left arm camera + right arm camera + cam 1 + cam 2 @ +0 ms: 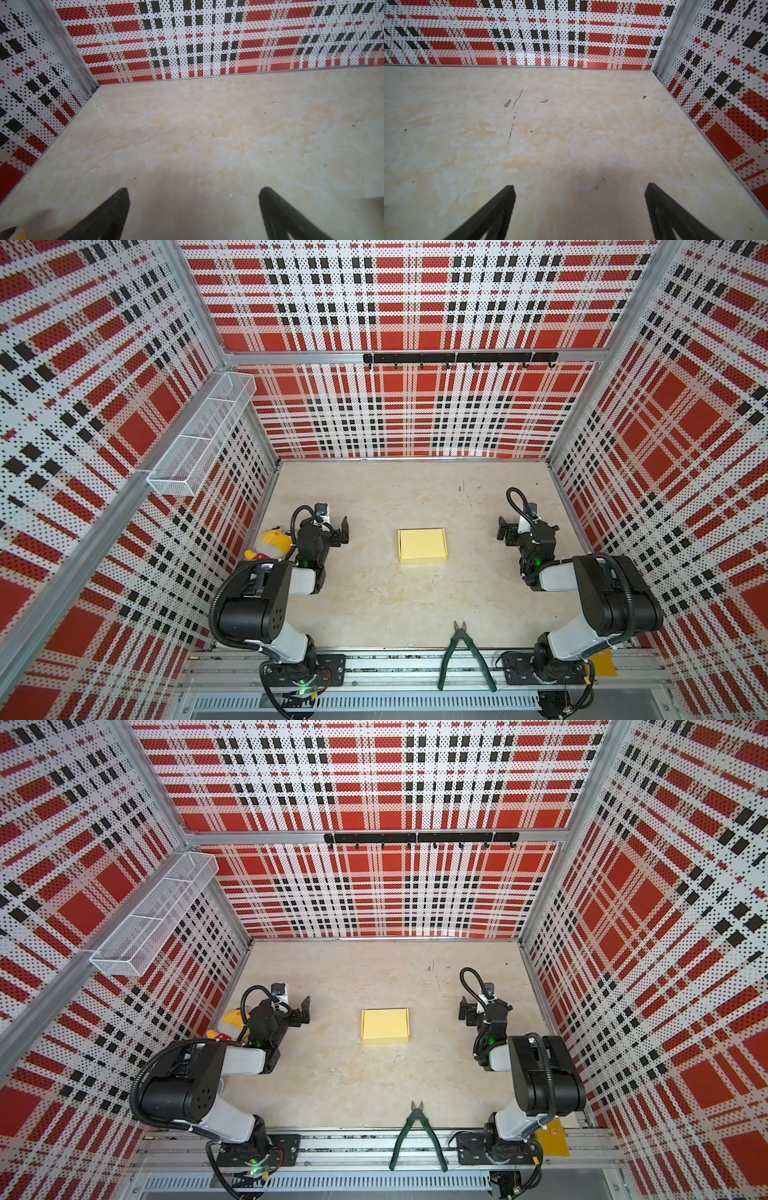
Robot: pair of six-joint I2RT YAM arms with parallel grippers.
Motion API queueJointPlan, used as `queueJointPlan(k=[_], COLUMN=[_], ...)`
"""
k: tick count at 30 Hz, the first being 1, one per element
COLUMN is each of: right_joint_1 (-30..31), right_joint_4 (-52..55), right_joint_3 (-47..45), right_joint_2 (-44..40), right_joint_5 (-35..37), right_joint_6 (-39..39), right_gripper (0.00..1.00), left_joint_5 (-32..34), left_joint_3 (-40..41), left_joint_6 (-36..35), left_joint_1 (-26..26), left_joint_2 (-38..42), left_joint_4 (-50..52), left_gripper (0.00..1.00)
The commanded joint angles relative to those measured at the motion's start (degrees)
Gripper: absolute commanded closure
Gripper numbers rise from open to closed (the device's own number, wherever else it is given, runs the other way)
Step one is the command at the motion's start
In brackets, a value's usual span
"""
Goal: Assemble paper box
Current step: Reset both arms
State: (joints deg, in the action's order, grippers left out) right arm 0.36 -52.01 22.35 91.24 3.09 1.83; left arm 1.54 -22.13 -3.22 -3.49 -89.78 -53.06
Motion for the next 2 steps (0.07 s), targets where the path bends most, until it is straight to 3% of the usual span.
queueJointPlan(k=[1,2], right_joint_1=[0.0,-0.01], right_joint_4=[-1.61,-1.61], right_joint_3=[0.19,0.22], right_joint_2=[-0.23,-0.2], right_joint_5=[0.49,0.43], right_joint_6=[-0.07,-0.07], right_gripper=[0.0,0.0], left_joint_5=[2.55,3.22], left_joint_3=[-0.83,-0.73], left_joint_6=[-0.16,-0.12], left_joint_1=[-0.37,-0.57], left_joint_2=[-0.23,-0.22], left_joint_4=[-0.34,-0.54], left_gripper=[0.01,0.01])
